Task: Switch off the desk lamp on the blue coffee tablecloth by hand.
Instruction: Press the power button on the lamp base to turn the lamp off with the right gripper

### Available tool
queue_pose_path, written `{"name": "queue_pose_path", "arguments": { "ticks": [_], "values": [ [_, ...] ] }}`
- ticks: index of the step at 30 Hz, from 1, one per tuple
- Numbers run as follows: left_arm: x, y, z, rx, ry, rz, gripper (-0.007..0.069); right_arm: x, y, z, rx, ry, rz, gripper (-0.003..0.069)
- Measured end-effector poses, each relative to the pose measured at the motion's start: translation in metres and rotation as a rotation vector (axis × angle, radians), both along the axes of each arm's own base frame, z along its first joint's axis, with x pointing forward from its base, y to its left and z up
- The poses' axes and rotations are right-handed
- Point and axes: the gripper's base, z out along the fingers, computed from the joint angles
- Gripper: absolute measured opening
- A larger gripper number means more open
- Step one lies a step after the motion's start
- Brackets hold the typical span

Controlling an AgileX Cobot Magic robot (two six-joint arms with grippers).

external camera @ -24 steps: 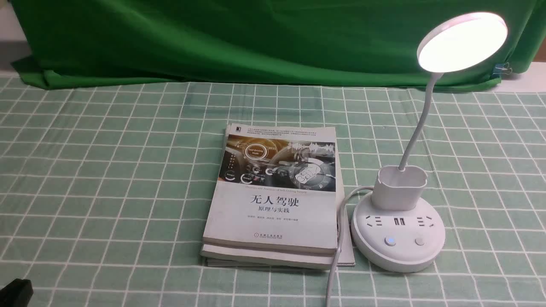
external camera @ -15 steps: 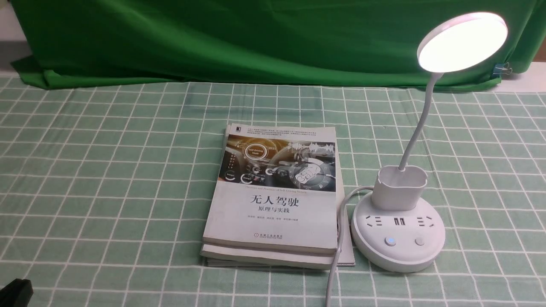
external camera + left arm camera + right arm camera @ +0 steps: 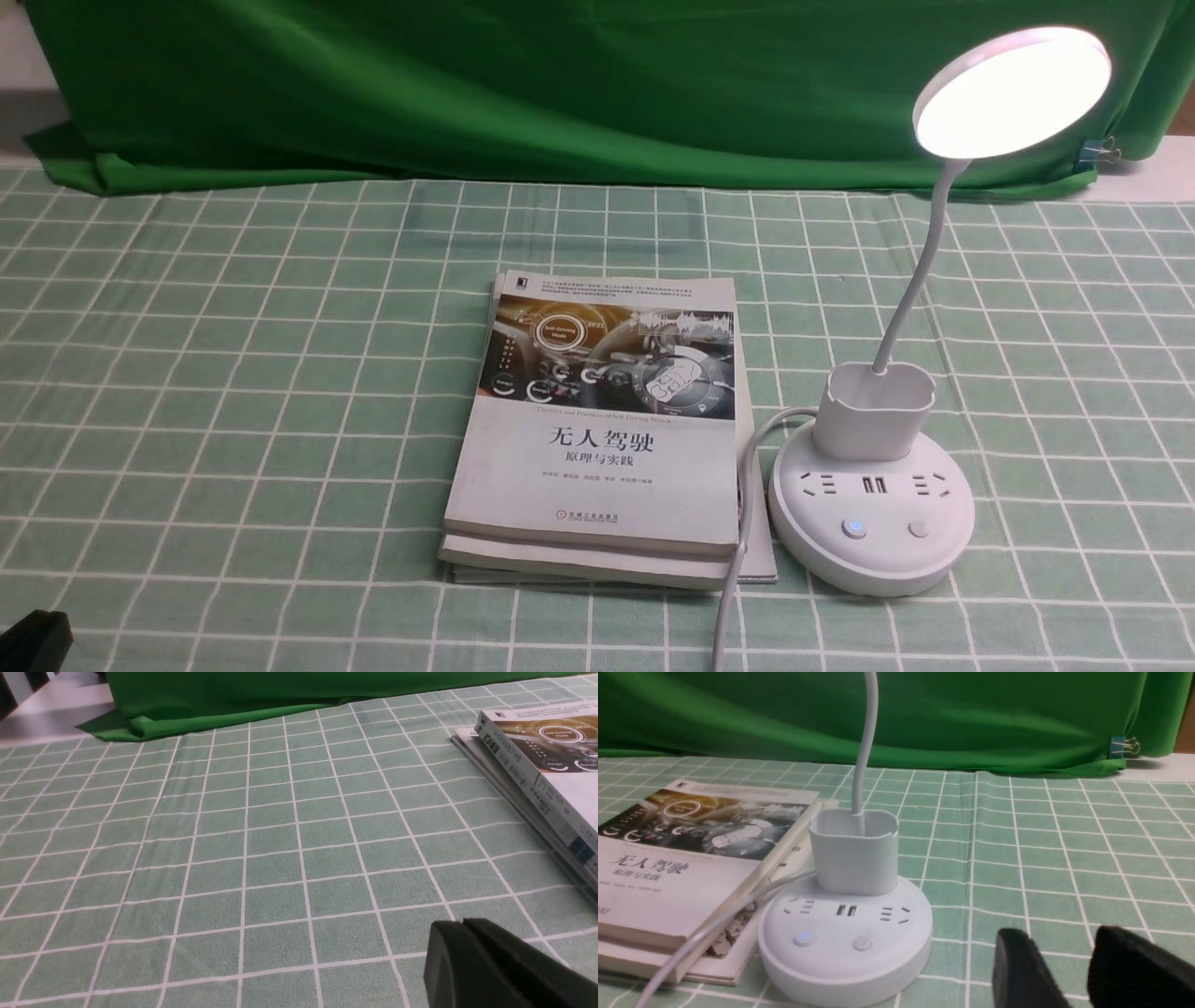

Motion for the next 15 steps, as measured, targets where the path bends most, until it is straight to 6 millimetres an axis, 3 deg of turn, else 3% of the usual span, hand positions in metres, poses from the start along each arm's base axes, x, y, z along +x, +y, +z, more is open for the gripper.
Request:
{"name": "queue_pose_path", "arguments": {
  "ticks": [11,13,15],
  "values": [
    [0.0,0.0,0.0,0.0,0.0,0.0,0.0,0.0002,0.0,0.0013,0.005,-0.014,-0.001,0.0242],
    [0.0,0.0,0.0,0.0,0.0,0.0,0.0,0.0004,0.0004,0.003,0.047,-0.026,-0.003,0.0242],
    [0.0,0.0,0.0,0.0,0.0,0.0,0.0,0.001,0.0008,0.0087,0.206,-0.066,-0.017,0.0242]
  ]
}}
